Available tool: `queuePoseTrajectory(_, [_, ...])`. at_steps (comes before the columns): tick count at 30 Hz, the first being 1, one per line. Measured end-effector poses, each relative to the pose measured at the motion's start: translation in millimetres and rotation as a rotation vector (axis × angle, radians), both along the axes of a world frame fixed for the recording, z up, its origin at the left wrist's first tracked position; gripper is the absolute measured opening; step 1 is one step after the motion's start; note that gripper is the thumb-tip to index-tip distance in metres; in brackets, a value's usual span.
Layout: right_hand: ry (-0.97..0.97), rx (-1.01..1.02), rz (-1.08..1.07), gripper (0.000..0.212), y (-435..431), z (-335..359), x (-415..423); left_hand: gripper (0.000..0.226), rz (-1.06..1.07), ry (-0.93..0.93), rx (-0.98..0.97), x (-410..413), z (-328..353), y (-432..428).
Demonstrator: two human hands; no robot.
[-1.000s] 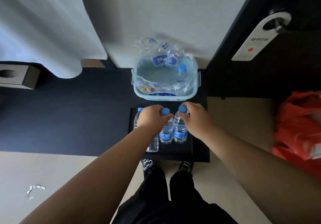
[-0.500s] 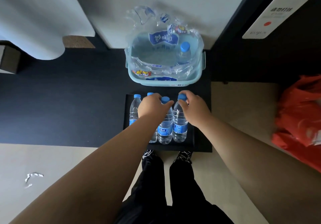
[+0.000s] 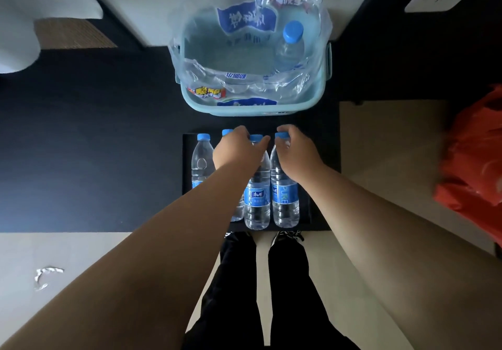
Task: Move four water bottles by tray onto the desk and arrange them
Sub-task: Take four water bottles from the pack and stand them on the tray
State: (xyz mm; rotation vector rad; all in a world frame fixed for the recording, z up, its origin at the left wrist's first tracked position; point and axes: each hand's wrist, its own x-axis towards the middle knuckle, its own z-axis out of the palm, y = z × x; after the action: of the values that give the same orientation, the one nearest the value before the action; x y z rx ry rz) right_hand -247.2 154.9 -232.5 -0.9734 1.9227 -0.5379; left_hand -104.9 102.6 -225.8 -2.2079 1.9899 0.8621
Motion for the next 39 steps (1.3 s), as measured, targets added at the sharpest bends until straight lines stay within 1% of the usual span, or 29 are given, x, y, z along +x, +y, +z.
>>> queuePoseTrajectory(3, [0.019, 0.001, 0.012, 0.036, 0.1, -8.6, 0.6, 0.045, -0.027, -0.057, 0.030, -0.8, -10.6, -6.1])
queuePoseTrajectory(7, [0.110, -0.008, 0.021, 0.040, 7.5, -11.0, -1.8, 0.040, -0.178, -0.150, 0.037, 4.1, -11.1, -4.8])
queuePoseTrajectory(10, [0.162, 0.004, 0.051, 0.039, 12.9, -5.4, -2.7, 0.038, -0.253, -0.129, 0.040, 12.1, -4.6, 3.0])
queuePoseTrajectory(16, [0.224, 0.041, 0.156, 0.041, 23.9, 13.2, 2.7, 0.032, -0.269, -0.104, 0.095, 25.9, 18.8, 24.0])
queuePoseTrajectory(19, [0.251, 0.082, 0.238, 0.043, 36.0, 27.7, 3.8, 0.034, -0.298, -0.098, 0.116, 33.6, 35.3, 38.3])
queuePoseTrajectory(21, [0.269, 0.106, 0.293, 0.043, 45.5, 37.7, 2.9, 0.034, -0.321, -0.089, 0.119, 44.2, 45.9, 45.9])
queuePoseTrajectory(24, [0.321, 0.145, 0.351, 0.043, 57.8, 50.7, -0.4, 0.034, -0.351, -0.123, 0.096, 71.8, 58.8, 53.9])
queuePoseTrajectory(29, [0.435, 0.216, 0.377, 0.041, 69.4, 54.0, -14.8, 0.030, -0.270, -0.186, 0.104, 131.3, 54.8, 54.5])
queuePoseTrajectory(33, [0.468, 0.263, 0.349, 0.042, 73.1, 41.1, -23.8, 0.026, -0.194, -0.243, 0.129, 163.0, 38.5, 50.3])
queuePoseTrajectory(39, [0.473, 0.318, 0.271, 0.045, 73.5, 19.6, -21.2, 0.026, -0.004, -0.208, 0.171, 179.5, 11.2, 42.9])
